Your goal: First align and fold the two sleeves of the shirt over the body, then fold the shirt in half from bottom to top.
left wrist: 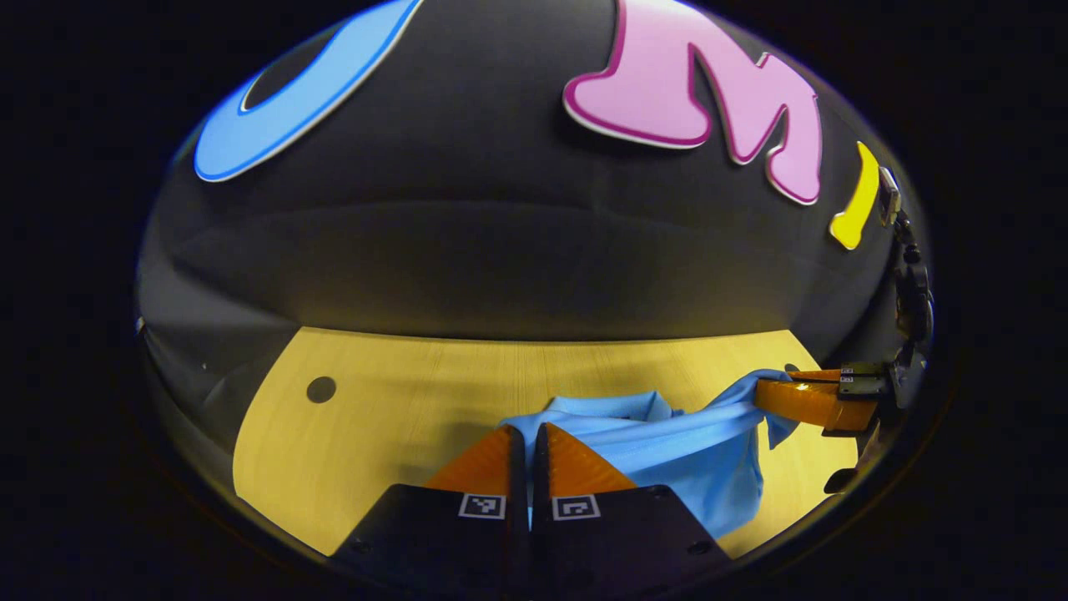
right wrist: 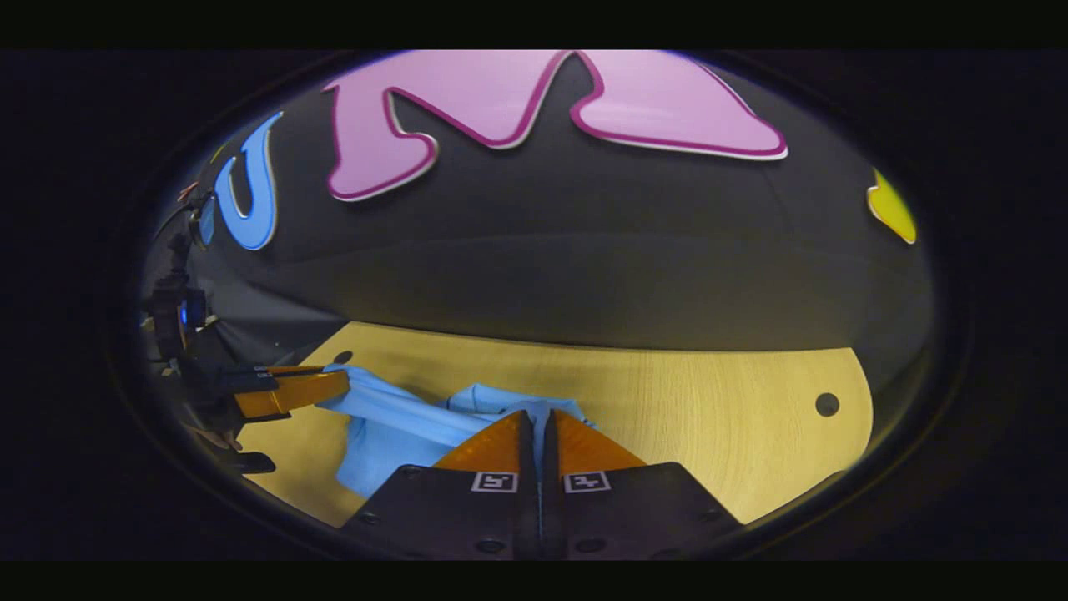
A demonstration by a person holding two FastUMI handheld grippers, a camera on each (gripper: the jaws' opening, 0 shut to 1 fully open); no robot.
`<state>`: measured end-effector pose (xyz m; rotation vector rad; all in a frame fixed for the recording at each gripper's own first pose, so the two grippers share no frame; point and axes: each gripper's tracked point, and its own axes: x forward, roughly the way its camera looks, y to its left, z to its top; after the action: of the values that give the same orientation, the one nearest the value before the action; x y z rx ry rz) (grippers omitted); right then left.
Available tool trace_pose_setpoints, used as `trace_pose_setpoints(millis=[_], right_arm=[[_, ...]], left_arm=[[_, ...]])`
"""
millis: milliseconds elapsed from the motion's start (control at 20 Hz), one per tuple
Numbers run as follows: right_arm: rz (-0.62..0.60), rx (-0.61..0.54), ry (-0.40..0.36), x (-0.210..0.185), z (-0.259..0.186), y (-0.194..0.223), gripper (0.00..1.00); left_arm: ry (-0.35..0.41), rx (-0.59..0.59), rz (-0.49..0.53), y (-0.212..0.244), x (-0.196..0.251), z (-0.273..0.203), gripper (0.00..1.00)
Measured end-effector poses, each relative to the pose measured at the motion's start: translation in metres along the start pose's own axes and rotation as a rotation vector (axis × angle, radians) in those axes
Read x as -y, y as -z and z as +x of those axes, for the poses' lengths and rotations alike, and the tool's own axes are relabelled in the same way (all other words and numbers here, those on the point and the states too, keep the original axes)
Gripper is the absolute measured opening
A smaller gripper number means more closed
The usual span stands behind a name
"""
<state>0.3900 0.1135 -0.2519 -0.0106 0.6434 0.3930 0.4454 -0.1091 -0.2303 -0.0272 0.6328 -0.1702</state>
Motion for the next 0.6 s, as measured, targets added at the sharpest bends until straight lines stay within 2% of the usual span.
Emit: trace_pose_setpoints(millis=[200, 350, 400, 450, 500, 550, 600], right_arm=[[0.001, -0.022, 0.022, 0.018, 0.055, 0.013, 0.05], [0.005, -0.035, 0.043, 0.029, 0.079, 0.029, 0.05], [0.002, -0.039, 0.055, 0.032, 0.086, 0.035, 0.00], [0.003, -0.048, 0.073, 0.037, 0.091, 0.040, 0.11], [0.008, -0.058, 0.090, 0.040, 0.094, 0.044, 0.07], [0.017, -0.065, 0.098, 0.041, 0.093, 0.046, 0.04], [0.027, -0.061, 0.102, 0.041, 0.089, 0.045, 0.12]], left_arm=[[0.010, -0.020, 0.003, 0.012, -0.004, 0.065, 0.06], [0.014, -0.012, 0.027, 0.017, -0.003, 0.100, 0.06], [0.009, -0.007, 0.030, 0.021, -0.004, 0.108, 0.06], [-0.011, 0.002, 0.031, 0.021, -0.008, 0.113, 0.09], [-0.038, 0.012, 0.035, 0.021, -0.014, 0.115, 0.12], [-0.071, 0.024, 0.036, 0.018, -0.019, 0.113, 0.20], [-0.090, 0.039, 0.031, 0.018, -0.023, 0.114, 0.27]])
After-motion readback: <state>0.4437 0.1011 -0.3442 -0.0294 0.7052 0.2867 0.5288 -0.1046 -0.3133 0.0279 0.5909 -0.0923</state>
